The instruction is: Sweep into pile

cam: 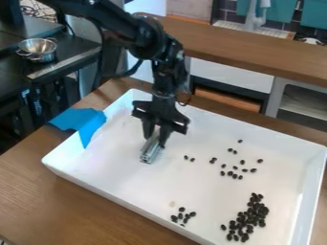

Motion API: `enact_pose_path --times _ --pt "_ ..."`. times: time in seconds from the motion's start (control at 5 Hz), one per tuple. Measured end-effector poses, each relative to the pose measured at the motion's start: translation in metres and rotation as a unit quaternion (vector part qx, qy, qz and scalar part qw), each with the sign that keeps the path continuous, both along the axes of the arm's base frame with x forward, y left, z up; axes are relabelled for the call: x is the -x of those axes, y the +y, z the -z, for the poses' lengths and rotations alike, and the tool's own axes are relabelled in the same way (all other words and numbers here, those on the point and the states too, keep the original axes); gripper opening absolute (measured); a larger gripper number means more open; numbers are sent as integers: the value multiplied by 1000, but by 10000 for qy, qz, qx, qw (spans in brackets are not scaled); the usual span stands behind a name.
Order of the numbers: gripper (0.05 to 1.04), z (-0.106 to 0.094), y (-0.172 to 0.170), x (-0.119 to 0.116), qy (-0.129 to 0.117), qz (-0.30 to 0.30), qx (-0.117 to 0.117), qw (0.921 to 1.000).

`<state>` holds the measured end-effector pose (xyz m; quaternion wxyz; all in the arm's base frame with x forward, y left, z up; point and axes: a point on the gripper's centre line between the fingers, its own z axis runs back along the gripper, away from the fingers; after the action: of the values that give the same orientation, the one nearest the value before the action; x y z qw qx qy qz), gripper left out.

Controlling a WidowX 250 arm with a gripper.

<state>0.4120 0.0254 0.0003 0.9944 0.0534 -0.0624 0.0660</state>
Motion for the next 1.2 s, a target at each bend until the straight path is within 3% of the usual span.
enact_pose_path --times 0.6,1.2 --pt "361 0 -59 8 36 186 68 9998" --pt "361 -5 -132 21 -98 514 262 9983"
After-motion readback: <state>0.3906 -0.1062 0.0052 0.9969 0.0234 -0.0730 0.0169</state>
